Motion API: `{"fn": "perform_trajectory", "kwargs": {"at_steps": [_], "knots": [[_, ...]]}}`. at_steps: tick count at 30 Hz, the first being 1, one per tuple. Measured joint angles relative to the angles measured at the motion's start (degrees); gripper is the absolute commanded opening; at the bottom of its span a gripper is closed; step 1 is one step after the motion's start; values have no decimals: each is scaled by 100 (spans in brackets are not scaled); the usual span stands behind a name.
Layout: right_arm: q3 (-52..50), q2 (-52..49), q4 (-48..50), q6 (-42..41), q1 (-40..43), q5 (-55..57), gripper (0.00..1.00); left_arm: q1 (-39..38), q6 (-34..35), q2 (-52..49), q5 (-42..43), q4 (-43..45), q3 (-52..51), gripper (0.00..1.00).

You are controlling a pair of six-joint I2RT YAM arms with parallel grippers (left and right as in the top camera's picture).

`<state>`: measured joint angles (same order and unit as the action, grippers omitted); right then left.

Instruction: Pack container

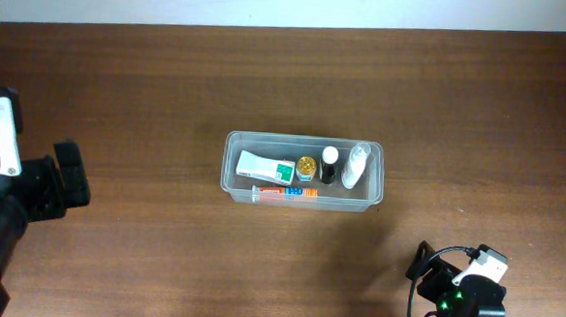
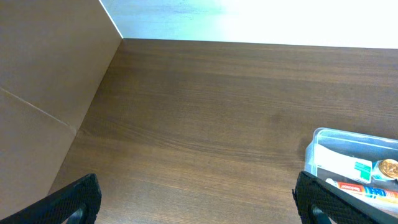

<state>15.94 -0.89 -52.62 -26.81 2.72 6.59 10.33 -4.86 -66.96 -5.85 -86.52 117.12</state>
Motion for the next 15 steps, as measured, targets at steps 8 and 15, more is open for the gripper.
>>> {"fn": "perform_trajectory", "kwargs": {"at_steps": [8,15], "knots": [[0,0,2,-2,0,2,98,0,-74,247,-111,105,-166,100],[-2,11,0,2,0,0,98,0,-466,1759,269,1880,-2162,100]]}}
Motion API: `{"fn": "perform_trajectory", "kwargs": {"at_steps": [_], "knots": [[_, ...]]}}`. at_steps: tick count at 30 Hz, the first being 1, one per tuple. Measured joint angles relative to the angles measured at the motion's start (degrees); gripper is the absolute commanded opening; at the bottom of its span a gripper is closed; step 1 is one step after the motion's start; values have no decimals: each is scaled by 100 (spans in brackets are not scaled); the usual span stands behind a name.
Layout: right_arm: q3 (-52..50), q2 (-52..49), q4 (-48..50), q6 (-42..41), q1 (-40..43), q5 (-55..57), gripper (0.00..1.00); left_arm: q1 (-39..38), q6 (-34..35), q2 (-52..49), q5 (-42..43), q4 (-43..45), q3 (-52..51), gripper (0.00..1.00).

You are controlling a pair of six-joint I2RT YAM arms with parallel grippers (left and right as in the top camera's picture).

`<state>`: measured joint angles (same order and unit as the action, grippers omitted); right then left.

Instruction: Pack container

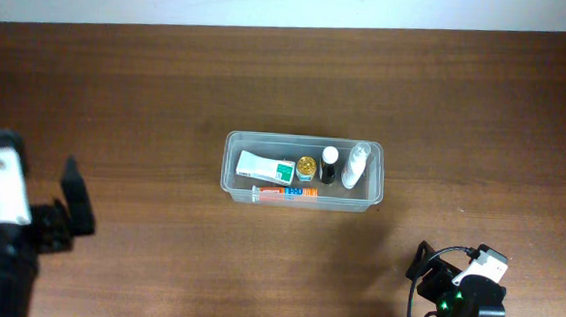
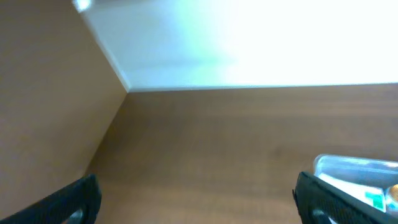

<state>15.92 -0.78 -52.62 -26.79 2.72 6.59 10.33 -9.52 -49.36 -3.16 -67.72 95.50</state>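
Observation:
A clear plastic container (image 1: 231,180) sits mid-table. Inside are a white and green box (image 1: 265,166), a gold-lidded jar (image 1: 306,166), a black-capped bottle (image 1: 329,166), a white bottle (image 1: 356,165) and an orange tube (image 1: 281,191). My left arm (image 1: 7,231) is at the lower left, far from the container. Its gripper (image 2: 199,200) is open and holds nothing, with its fingertips (image 2: 74,199) wide apart. The container's corner (image 2: 348,167) shows at the lower right of the left wrist view. My right arm (image 1: 460,294) rests folded at the bottom right, and its jaws are not clearly visible.
The brown wooden table (image 1: 151,93) ends at a pale wall (image 1: 272,3) along the far side. The left wrist view is blurred; a brown panel (image 2: 43,93) fills its left side.
My left arm has shifted toward the table's near edge. Its wrist view now shows more of the pale wall, and the container sits lower in it. The right arm and the container's contents are unchanged.

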Motion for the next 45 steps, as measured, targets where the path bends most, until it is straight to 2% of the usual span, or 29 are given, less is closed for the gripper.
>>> {"fn": "perform_trajectory", "kwargs": {"at_steps": [6,10,16,26,35,39,45], "knots": [[-4,0,4,-2,0,0,98,0,-188,1174,1062,1683,-2721,100],[-7,0,2,0,0,-2,98,0,-203,1714,1587,2312,-4172,100],[-9,0,2,-4,0,-2,98,-120,-140,2621,1897,2835,-5574,100],[-9,0,2,-2,0,-2,98,-385,-133,3993,1947,3447,-7088,100],[-9,0,2,-2,0,-4,98,-671,-52,4769,1947,3893,-8327,100],[-9,0,2,-2,0,-4,98,-804,-50,4841,1989,4295,-8760,100],[-9,0,2,-7,0,-2,98,-820,-50,4841,2035,4413,-8813,100]]}}
